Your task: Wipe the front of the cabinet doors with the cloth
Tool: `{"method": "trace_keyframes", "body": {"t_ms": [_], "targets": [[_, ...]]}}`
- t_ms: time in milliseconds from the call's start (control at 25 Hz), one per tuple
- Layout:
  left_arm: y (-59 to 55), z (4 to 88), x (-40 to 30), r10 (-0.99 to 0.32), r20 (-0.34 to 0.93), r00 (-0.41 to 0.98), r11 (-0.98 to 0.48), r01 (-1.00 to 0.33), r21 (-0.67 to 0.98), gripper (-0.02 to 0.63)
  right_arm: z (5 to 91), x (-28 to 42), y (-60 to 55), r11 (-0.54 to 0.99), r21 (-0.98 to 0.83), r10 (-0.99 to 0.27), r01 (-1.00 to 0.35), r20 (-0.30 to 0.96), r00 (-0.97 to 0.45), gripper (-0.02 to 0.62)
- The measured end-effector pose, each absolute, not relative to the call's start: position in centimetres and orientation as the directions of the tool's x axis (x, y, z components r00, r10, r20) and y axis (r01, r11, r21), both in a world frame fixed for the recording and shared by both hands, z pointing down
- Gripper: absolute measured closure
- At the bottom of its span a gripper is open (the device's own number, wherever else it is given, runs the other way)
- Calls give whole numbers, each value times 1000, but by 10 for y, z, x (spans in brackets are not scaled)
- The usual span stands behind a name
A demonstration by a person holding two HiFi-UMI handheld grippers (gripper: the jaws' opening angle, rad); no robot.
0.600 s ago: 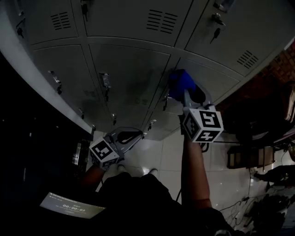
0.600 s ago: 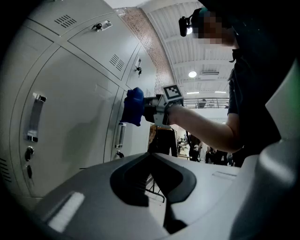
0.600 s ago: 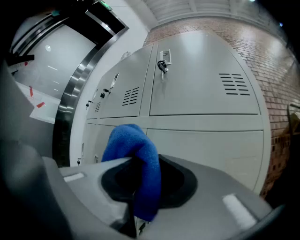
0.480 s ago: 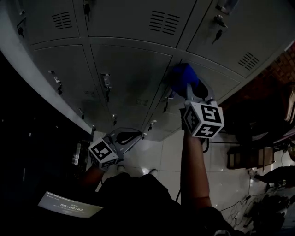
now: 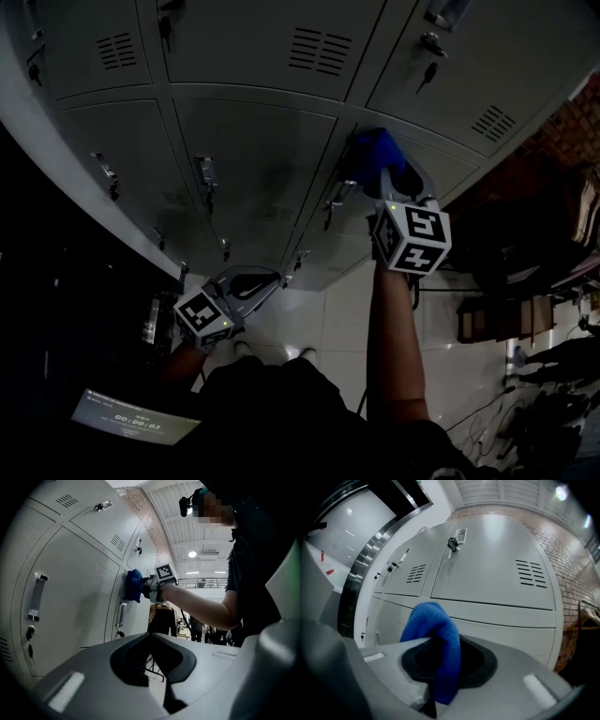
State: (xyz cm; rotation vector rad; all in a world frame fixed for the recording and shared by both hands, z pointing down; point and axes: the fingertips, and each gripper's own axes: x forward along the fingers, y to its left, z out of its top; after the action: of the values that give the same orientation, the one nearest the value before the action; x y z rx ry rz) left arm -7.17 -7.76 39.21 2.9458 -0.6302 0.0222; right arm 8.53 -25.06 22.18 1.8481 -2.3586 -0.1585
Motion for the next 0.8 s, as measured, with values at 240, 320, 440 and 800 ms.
{"method": "trace_keyframes", "body": {"t_ms": [240, 320, 440, 800], "targets": [[-77, 395, -55, -403, 43, 914, -907, -405, 115, 603, 221, 153, -245, 157, 160, -987, -975, 46, -151, 523], [-75, 393, -48, -398, 41, 917, -910, -400, 114, 603, 222, 178, -243, 123, 150, -992, -981, 44, -118, 523], [-71, 390, -38, -393, 37, 919, -912, -394, 110, 603, 225, 215, -239, 81, 127, -996, -989, 46, -76, 523], [-61, 389, -16, -397, 38, 917, -911, -399, 109, 603, 229, 295, -231, -24, 97, -998, -995, 57, 30, 523]]}}
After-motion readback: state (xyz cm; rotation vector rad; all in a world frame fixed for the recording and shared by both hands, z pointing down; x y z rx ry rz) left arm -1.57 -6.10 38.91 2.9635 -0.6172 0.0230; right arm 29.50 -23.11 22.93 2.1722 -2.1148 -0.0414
